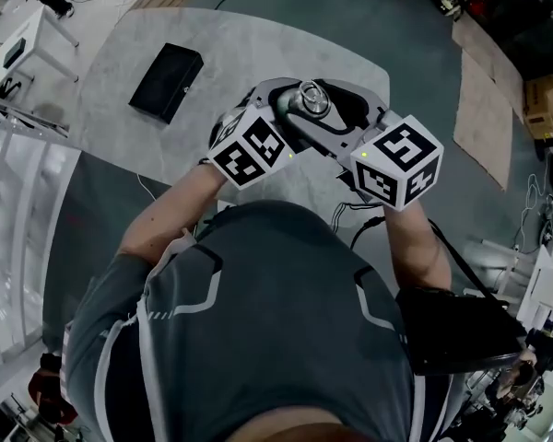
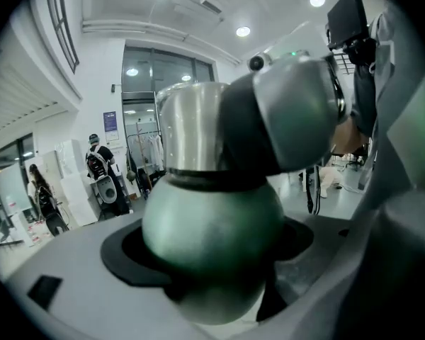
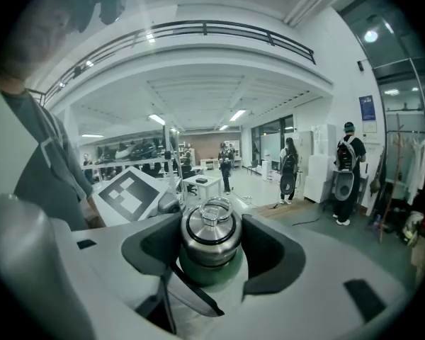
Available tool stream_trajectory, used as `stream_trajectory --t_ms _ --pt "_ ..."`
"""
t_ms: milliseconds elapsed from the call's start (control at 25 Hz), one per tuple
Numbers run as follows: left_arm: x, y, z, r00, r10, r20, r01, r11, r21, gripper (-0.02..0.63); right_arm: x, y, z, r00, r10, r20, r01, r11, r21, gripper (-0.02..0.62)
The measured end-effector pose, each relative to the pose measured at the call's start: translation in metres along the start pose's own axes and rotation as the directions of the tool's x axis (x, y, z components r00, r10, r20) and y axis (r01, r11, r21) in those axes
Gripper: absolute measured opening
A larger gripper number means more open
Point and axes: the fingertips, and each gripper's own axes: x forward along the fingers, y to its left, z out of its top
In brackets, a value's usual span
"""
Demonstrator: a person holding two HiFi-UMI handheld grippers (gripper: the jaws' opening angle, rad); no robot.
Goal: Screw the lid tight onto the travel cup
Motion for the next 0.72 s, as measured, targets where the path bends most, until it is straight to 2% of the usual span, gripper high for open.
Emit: stream_trajectory --t_ms 40,120,240,360,480,560,720 --pt "0.0 0.0 0.001 1.0 -0.011 0.008 0.011 1.0 -0.005 0.402 0.0 0.001 0.0 1.0 0.007 0.002 -0.007 1.0 -0.022 0.279" --pt "-0.006 -0.008 0.011 0.993 -0.1 0.069 0.102 0.994 -0.032 0.402 -0.01 0.007 0.006 0.994 0.106 0.04 -0.103 0.992 -0.069 0.303" --pt "-0.029 -0.026 0.033 0.946 -0.277 0.168 0.288 0.957 -0.041 0.402 -0.033 0.017 0.028 0.943 0.3 0.142 -0.287 0.953 -0.1 0.313" --pt "-0.053 -0.048 0.044 0.879 -0.437 0.192 0.44 0.898 0.031 0.402 -0.045 0.034 0.044 0.86 0.465 0.211 -0.435 0.884 -0.173 0.313" --pt "-0.074 -0.069 0.059 0.793 -0.569 0.217 0.566 0.82 0.08 0.402 -0.054 0.061 0.051 0.744 0.633 0.213 -0.575 0.77 -0.277 0.313" --pt "-0.082 -0.083 0.067 0.742 -0.634 0.218 0.628 0.771 0.106 0.403 -0.062 0.072 0.052 0.68 0.706 0.198 -0.645 0.704 -0.297 0.313" --pt "-0.088 -0.102 0.073 0.675 -0.712 0.191 0.7 0.701 0.141 0.403 -0.069 0.083 0.051 0.605 0.774 0.185 -0.727 0.633 -0.266 0.313"
